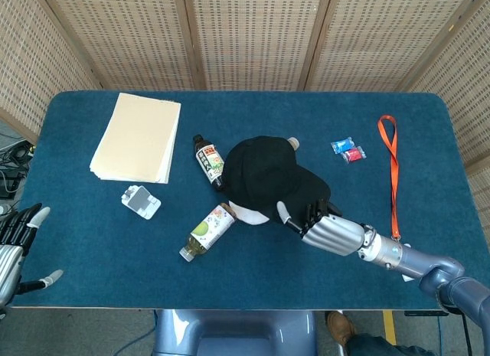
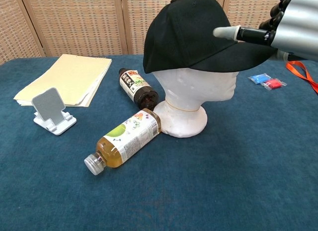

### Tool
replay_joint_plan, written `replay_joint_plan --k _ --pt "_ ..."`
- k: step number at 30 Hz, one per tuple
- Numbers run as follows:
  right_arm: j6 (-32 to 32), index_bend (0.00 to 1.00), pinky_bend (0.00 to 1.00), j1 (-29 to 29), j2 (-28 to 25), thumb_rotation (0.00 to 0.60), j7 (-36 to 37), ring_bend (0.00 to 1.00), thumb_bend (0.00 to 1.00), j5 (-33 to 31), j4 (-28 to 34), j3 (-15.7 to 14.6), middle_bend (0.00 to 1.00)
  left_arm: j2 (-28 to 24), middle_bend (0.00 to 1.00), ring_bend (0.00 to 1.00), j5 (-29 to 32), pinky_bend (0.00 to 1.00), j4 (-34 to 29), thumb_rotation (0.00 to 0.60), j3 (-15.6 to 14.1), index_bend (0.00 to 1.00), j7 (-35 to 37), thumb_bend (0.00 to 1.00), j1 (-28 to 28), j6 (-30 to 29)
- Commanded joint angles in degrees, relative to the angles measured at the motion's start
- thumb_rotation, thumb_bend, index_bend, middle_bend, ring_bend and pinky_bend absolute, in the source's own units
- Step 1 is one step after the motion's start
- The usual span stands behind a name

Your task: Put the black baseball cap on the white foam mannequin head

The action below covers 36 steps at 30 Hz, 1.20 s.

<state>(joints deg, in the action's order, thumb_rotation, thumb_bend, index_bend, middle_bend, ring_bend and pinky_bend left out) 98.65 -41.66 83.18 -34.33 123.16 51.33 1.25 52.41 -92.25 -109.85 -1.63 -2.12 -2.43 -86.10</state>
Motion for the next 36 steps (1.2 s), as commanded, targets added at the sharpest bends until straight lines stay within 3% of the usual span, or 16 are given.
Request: replay_joint_plan --k 1,10,19,23,27,28,30,32,34,36 --pt "0.07 0.01 1.0 0.04 -0.02 0.6 -0.03 1.0 0.17 -0.1 0.23 -0.04 0.98 0.0 0.0 0.0 -0.02 0.0 -0.01 0.6 0.0 0.0 0.04 0.0 0.0 -0.02" --pt "1.75 0.0 1.0 0.8 -1.15 0.6 -0.49 1.0 0.16 -0.25 2.37 0.1 0.97 -0.14 0.0 0.0 -0.21 0.0 0.01 0.6 -0.06 0.0 0.41 0.0 0.14 -0.32" --pt "7.34 0.0 1.0 5.61 -6.73 0.6 0.0 1.0 0.16 -1.72 6.96 -0.27 0.97 -0.61 0.0 0.0 -0.89 0.0 0.16 0.6 -0.22 0.0 1.72 0.0 0.5 -1.16" --pt "11.8 0.0 1.0 11.94 -9.01 0.6 5.31 1.0 0.16 -8.14 9.3 0.0 0.93 -0.87 0.0 0.0 -1.1 0.0 0.44 0.6 -0.25 0.0 2.59 0.0 0.66 -1.57" --pt "13.43 0.0 0.97 17.79 -9.52 0.6 11.35 0.9 0.11 -16.24 11.94 0.76 0.78 -0.85 0.0 0.0 -1.92 0.0 0.48 0.6 -0.6 0.0 2.54 0.0 0.71 -1.55" --pt "13.25 0.0 0.88 19.39 -9.56 0.6 12.53 0.79 0.07 -18.22 13.21 0.67 0.68 -0.82 0.0 0.0 -2.14 0.0 0.45 0.6 -0.69 0.0 2.38 0.0 0.75 -1.59" --pt "11.9 0.0 0.57 22.18 -9.86 0.6 14.01 0.47 0.01 -21.61 16.61 -0.07 0.44 -0.7 0.0 0.0 -2.38 0.0 0.39 0.6 -0.83 0.0 2.11 0.0 0.85 -1.66" --pt "9.78 0.0 0.16 24.42 -10.43 0.6 13.99 0.11 0.0 -24.72 20.61 -0.91 0.13 -0.61 0.0 0.0 -2.51 0.0 0.41 0.6 -0.91 0.0 1.91 0.0 0.96 -1.79" --pt "6.71 0.0 0.02 26.72 -11.22 0.6 12.8 0.01 0.0 -28.52 26.4 -1.9 0.02 -0.47 0.0 0.0 -2.7 0.0 0.47 0.6 -1.0 0.0 1.62 0.0 1.11 -1.98" --pt "4.39 0.0 0.0 28.08 -11.99 0.6 11.78 0.0 0.0 -30.95 31.6 -2.58 0.0 -0.37 0.0 0.0 -2.94 0.0 0.58 0.6 -1.11 0.0 1.43 0.0 1.24 -2.15"
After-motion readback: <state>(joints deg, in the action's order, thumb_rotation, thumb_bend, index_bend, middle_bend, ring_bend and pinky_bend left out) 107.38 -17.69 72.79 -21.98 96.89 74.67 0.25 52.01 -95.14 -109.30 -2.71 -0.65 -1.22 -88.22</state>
